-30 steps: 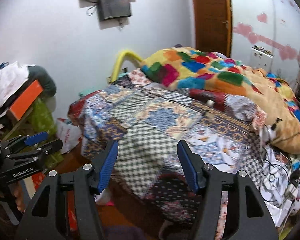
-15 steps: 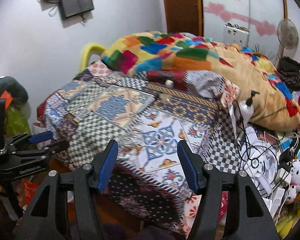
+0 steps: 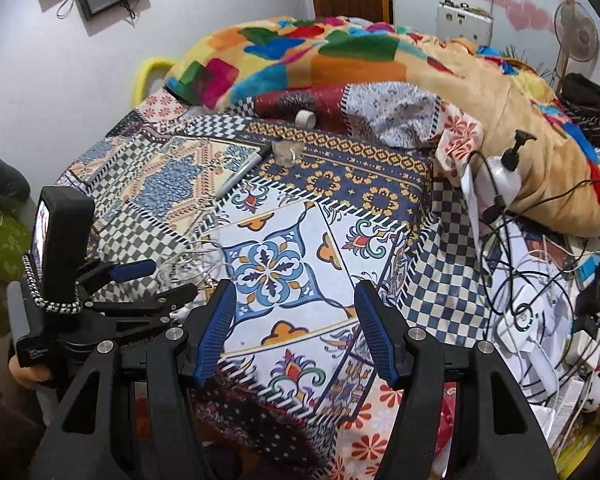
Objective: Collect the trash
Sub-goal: 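Grasp the white cable bundle with the left gripper while the right grasps the clear cup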
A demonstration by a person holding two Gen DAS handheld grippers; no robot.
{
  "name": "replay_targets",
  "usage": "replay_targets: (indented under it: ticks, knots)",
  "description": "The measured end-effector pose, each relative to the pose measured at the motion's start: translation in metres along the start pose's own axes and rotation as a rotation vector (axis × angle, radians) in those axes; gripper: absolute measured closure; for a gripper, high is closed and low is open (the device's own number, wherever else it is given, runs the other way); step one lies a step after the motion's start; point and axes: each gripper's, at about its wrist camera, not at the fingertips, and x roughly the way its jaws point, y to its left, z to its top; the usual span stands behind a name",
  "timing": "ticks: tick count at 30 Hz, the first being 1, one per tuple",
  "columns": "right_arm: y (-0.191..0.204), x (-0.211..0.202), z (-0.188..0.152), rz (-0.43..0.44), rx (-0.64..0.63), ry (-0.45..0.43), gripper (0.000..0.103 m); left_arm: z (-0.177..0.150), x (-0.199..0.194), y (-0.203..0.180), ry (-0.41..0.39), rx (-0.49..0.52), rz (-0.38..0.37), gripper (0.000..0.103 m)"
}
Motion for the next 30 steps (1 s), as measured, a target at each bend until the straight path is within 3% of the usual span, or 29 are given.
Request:
replay_targets:
  ticks: [5, 10, 16, 26, 30]
  knots:
    - [0.001, 0.025, 0.015, 0.014, -0.013, 0.017, 0.045, 0.003, 0.013, -0.001, -0.02, 0.031, 0.019, 0.042]
    - [0.003, 0.052, 0.037, 0.055, -0.004, 0.022, 0.045, 0.005, 0.013, 0.005, -0.082, 0.027, -0.022, 0.074]
    - [0.004, 0.092, 0.066, 0.071, 0.016, 0.027, 0.046, 0.012, 0.005, 0.042, -0.107, -0.112, -0.142, 0.087]
    - [0.009, 0.155, 0.116, 0.068, 0.047, 0.036, 0.046, 0.024, -0.022, 0.094, -0.249, -0.154, 0.001, 0.087]
    - [0.011, 0.174, 0.125, 0.041, 0.041, 0.053, 0.059, 0.025, -0.022, 0.11, -0.266, -0.19, 0.005, 0.087]
